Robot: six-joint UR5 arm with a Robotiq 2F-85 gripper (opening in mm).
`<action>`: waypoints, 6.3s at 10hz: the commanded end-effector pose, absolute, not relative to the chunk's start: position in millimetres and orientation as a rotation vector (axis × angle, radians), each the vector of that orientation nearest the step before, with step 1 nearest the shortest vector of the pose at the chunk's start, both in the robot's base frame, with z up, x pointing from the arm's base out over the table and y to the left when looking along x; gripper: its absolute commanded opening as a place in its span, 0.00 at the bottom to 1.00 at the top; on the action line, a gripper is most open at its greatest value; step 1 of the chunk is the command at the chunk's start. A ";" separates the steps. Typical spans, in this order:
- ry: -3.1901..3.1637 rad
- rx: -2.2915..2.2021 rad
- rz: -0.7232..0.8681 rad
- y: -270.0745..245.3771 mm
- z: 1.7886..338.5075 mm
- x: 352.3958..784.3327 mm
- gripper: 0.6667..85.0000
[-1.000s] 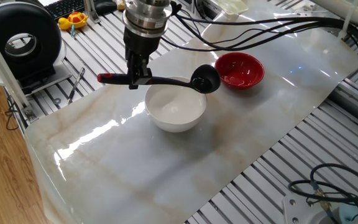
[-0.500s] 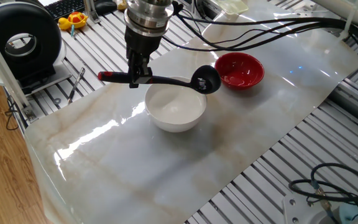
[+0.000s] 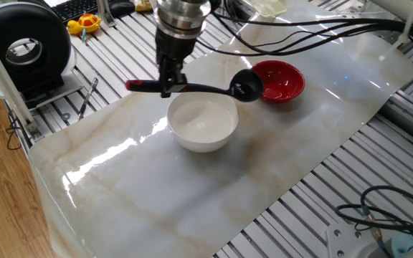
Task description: Scoop water with a large spoon from one bowl to another
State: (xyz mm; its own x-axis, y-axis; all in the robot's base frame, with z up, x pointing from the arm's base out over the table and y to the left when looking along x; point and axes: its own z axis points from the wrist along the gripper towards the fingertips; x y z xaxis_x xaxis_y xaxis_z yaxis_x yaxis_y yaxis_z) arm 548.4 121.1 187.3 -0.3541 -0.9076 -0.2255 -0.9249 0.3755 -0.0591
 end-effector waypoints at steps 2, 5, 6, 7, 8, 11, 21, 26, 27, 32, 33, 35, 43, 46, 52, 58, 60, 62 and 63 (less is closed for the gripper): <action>2.371 -1.657 0.133 114.2 187.8 545.6 0.01; 2.353 -1.607 0.175 126.0 191.4 550.3 0.01; 2.350 -1.588 0.184 128.9 192.6 552.3 0.01; 2.348 -1.565 0.199 132.6 194.0 553.9 0.01; 2.345 -1.549 0.207 135.2 195.1 555.5 0.01; 2.356 -1.520 0.203 135.1 195.6 558.2 0.01; 2.354 -1.540 0.206 115.4 193.7 550.0 0.01; 2.336 -1.574 0.194 89.7 186.4 535.2 0.01; 2.333 -1.567 0.199 91.2 187.1 536.0 0.01; 2.339 -1.529 0.195 92.4 188.4 540.7 0.01; 2.339 -1.529 0.198 92.8 188.5 540.3 0.01; 2.344 -1.532 0.191 91.0 187.8 539.9 0.01; 2.349 -1.596 0.154 68.3 187.3 529.1 0.01; 2.340 -1.634 0.143 57.3 184.2 520.0 0.01; 2.343 -1.583 0.143 62.5 186.3 526.3 0.01; 2.315 -1.612 0.147 53.6 183.6 528.7 0.01; 2.313 -1.610 0.146 53.7 177.4 534.7 0.01; 2.309 -1.615 0.151 49.2 177.4 535.2 0.01; 2.308 -1.617 0.154 47.4 178.3 533.4 0.01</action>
State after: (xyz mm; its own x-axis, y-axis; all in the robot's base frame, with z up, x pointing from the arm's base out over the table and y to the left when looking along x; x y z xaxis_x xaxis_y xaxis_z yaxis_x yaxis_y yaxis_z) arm 531.9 49.7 176.6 -0.3114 -0.9003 -0.3040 -0.9304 0.3540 -0.0954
